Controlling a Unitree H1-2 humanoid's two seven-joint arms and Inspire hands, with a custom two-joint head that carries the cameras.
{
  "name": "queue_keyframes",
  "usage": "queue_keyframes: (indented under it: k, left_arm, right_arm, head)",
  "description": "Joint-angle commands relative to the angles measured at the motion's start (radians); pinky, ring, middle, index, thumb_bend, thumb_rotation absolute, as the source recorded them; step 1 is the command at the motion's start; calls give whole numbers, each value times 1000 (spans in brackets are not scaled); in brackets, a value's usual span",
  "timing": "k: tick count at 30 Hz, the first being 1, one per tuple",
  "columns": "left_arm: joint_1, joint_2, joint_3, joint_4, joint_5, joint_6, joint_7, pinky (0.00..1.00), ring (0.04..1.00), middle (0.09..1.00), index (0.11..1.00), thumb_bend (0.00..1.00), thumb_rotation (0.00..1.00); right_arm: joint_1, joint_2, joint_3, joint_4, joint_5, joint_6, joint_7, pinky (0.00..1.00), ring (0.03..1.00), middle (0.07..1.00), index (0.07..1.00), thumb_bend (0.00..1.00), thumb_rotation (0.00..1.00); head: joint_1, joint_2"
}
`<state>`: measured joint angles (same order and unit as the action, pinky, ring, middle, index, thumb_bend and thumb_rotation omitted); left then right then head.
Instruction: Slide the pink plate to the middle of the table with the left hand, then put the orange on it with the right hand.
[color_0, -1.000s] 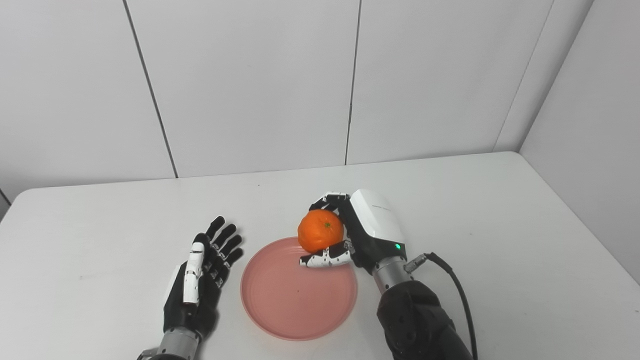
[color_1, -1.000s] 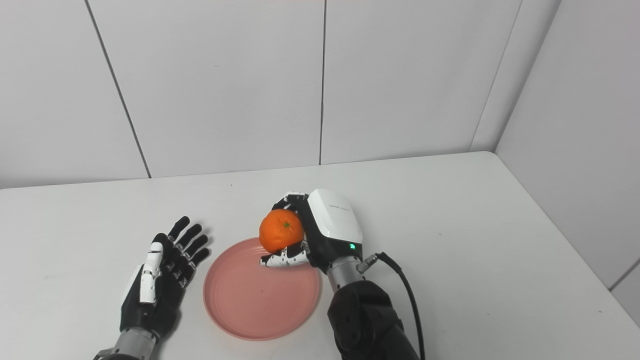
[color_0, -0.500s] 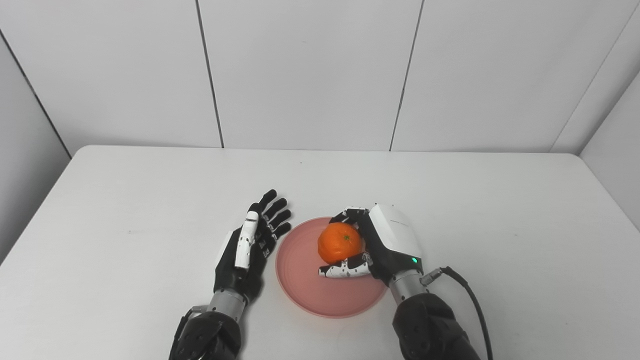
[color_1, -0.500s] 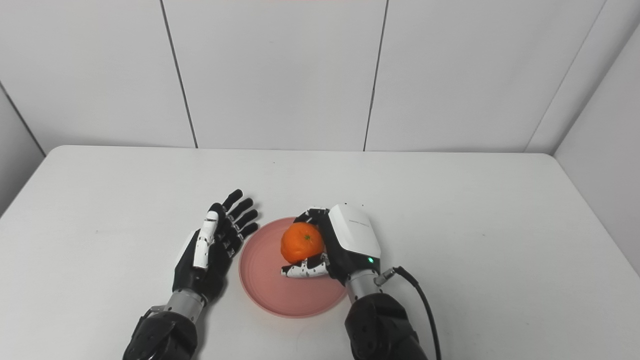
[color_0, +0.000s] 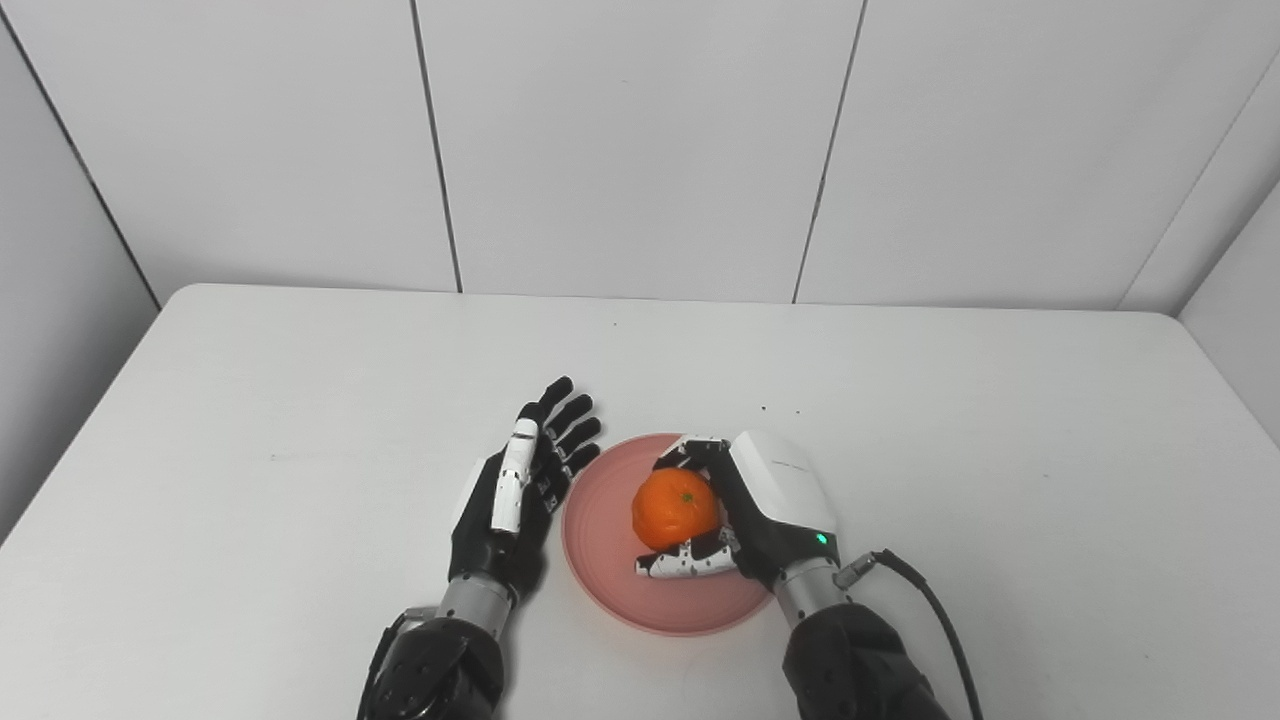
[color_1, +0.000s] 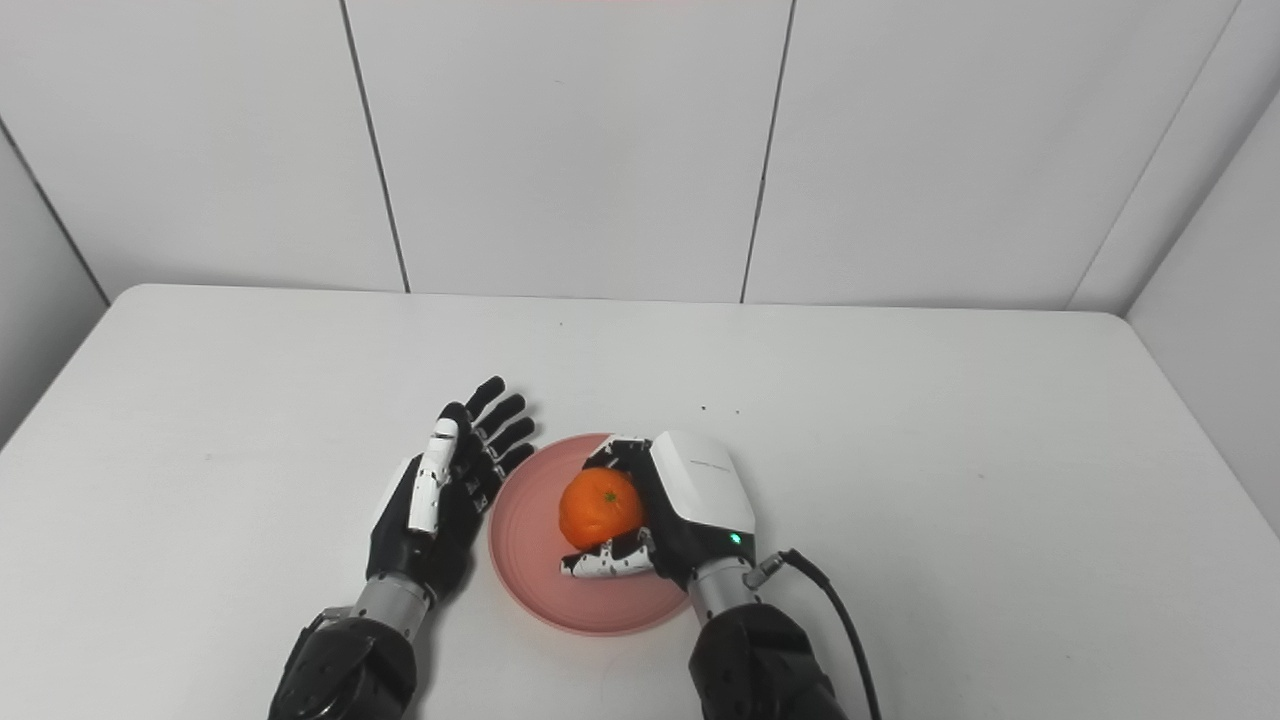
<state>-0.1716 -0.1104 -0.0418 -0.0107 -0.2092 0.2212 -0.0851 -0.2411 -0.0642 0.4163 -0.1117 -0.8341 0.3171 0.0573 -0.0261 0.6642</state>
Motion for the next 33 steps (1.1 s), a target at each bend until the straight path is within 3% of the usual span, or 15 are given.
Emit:
queue_keyframes:
  k: [1, 10, 12, 14, 18, 19, 20, 21, 23, 27, 33]
  left_arm:
    - [-1, -10, -3, -8, 4, 21, 8, 881, 886, 897, 891, 417, 1000]
    - [-4, -10, -3, -4, 2, 19, 8, 878, 883, 895, 890, 418, 1000]
    - [-3, -10, -2, -5, 2, 19, 8, 879, 883, 896, 890, 420, 1000]
    - [-3, -10, -3, -7, 5, 22, 11, 873, 879, 893, 888, 420, 1000]
    - [-3, -10, -4, -8, 8, 23, 13, 873, 879, 894, 889, 419, 1000]
    - [-3, -10, -4, -8, 7, 22, 12, 873, 879, 895, 889, 418, 1000]
    - [-3, -10, -4, -7, 8, 21, 13, 874, 879, 895, 889, 417, 1000]
    - [-3, -10, -4, -7, 11, 22, 15, 871, 877, 893, 887, 418, 1000]
    - [-3, -8, -5, -8, 14, 21, 16, 868, 875, 889, 885, 419, 1000]
    - [-1, -5, -7, -8, 20, 16, 12, 867, 874, 888, 885, 419, 1000]
    - [-1, -9, 1, -12, 17, 23, 13, 870, 876, 889, 885, 422, 1000]
  right_arm:
    - [-24, -2, 5, -2, -10, -51, -27, 210, 313, 445, 510, 525, 0]
    - [-27, -9, 20, 11, -24, -58, -45, 191, 289, 477, 487, 530, 0]
    - [-26, -11, 22, 8, -29, -55, -43, 193, 294, 477, 487, 530, 0]
    - [-26, -11, 24, 6, -37, -50, -39, 257, 369, 444, 539, 522, 4]
    - [-27, -15, 31, 0, -60, -42, -30, 239, 354, 471, 505, 528, 6]
    - [-28, -17, 32, -1, -64, -42, -28, 269, 395, 480, 599, 551, 2]
    - [-28, -18, 32, -3, -65, -41, -22, 293, 424, 524, 640, 691, 95]
    - [-28, -20, 32, -6, -63, -40, -15, 394, 527, 618, 682, 787, 168]
    - [-27, -22, 32, -12, -59, -36, 1, 548, 666, 732, 745, 871, 241]
    - [-27, -23, 32, -28, -71, -11, 47, 672, 749, 792, 809, 922, 299]
    - [-27, -25, 25, -30, -75, -30, 67, 751, 771, 808, 820, 959, 333]
  head:
    - [0, 0]
    - [0, 6]
    - [-1, 8]
    - [-1, 8]
    - [-1, 9]
    - [-1, 9]
    - [-1, 9]
    - [-1, 10]
    - [-1, 10]
    - [-3, 11]
    - [-6, 12]
